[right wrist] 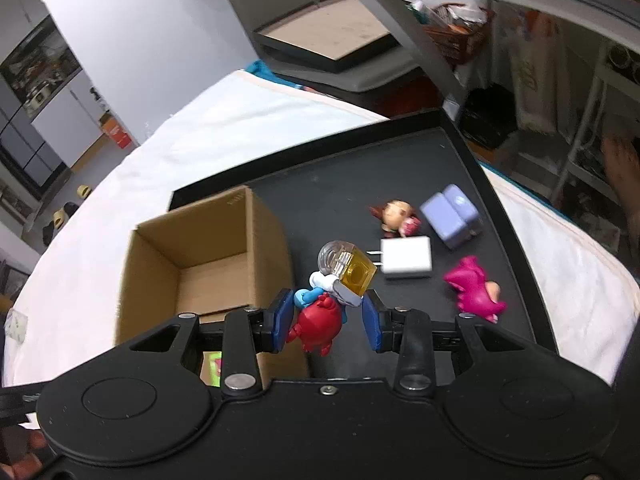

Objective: Organize rigid objects
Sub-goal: 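Carry the red figure into the box and release it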

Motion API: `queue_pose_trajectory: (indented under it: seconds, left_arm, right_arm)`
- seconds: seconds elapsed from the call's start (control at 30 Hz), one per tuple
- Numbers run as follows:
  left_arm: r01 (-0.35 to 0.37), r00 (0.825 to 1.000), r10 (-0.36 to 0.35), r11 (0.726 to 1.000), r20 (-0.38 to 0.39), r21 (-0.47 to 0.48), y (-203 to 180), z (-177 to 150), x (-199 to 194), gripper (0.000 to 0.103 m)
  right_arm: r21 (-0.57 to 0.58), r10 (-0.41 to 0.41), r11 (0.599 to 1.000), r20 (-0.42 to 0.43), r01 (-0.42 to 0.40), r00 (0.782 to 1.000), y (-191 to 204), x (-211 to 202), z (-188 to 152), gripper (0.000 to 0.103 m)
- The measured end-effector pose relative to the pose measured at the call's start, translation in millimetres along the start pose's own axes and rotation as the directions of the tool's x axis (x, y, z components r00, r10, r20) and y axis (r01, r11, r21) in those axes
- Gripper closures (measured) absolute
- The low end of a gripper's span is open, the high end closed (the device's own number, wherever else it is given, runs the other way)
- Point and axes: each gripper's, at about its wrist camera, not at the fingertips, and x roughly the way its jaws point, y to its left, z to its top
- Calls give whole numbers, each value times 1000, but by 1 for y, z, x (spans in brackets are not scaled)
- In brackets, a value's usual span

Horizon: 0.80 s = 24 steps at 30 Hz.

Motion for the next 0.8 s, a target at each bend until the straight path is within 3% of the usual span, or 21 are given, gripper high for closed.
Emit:
queue_pose_trajectory:
  seconds: [0.7,0.8]
  left_arm:
    - [42,998,-43,999,-39,-33,12,0,19,44]
    - [43,998,-45,998,-42,-38,13,1,21,44]
  right_arm:
    - [-148,98,983,-46,-104,994,99,19,15,66]
    - [-161,145,975,-57,-152,988,114,22,15,58]
